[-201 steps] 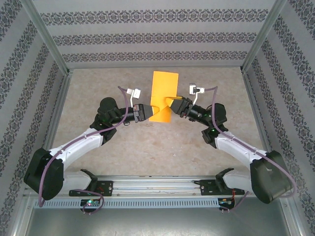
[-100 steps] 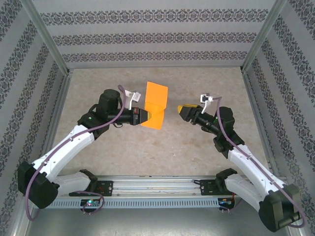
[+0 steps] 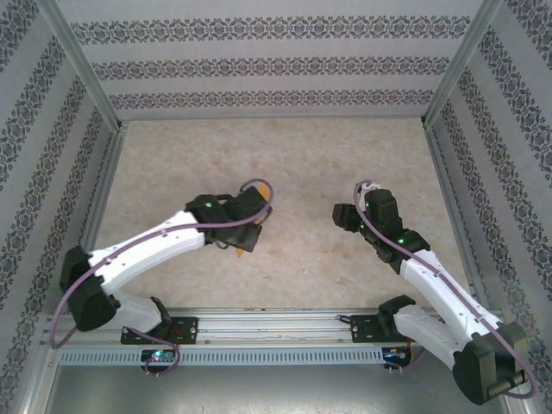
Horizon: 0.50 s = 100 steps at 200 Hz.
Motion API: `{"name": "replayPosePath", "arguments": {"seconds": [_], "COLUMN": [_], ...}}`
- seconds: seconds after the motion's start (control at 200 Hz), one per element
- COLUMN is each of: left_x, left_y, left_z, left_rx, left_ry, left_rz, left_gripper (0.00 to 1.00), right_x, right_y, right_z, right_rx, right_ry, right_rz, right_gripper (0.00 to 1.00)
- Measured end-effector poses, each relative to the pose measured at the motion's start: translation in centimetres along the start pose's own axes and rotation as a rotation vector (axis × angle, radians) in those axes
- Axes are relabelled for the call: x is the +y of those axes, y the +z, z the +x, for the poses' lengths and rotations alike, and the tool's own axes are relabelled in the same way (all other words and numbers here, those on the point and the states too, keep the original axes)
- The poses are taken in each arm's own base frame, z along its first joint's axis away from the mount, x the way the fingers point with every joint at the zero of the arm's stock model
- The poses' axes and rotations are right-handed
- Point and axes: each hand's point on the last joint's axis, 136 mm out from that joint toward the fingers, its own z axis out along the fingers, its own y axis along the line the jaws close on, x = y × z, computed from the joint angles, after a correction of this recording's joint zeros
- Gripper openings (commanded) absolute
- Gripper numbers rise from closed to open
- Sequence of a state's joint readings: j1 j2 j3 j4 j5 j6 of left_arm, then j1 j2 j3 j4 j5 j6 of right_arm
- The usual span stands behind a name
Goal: Fold a paper plane with a square sheet of paper (fold left side to right side)
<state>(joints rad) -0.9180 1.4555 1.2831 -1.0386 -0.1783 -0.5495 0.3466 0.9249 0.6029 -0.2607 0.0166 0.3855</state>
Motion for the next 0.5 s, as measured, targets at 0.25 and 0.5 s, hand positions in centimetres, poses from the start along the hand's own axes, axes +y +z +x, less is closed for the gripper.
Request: {"name": "replayPosePath", "arguments": {"seconds": [0.25,0.5], "left_x": [0.9,-0.5], "left_y": [3.0,7.7], "left_z": [-0.1,1.3], "left_rx": [0.038,0.099], "left_ry": [0.013,-0.053], "left_rz": [-0.407,-0.515], "left_gripper": [0.00,0.00], "right_x": [-1.4,-2.8], "right_y": [0.3,0.0], "right_z": [0.1,0.5], "right_rx": [0.000,-0.016], "right_ry": [0.003,0.028], "right_rz": [0.075,0.100], "right_gripper": [0.64,0.66]}}
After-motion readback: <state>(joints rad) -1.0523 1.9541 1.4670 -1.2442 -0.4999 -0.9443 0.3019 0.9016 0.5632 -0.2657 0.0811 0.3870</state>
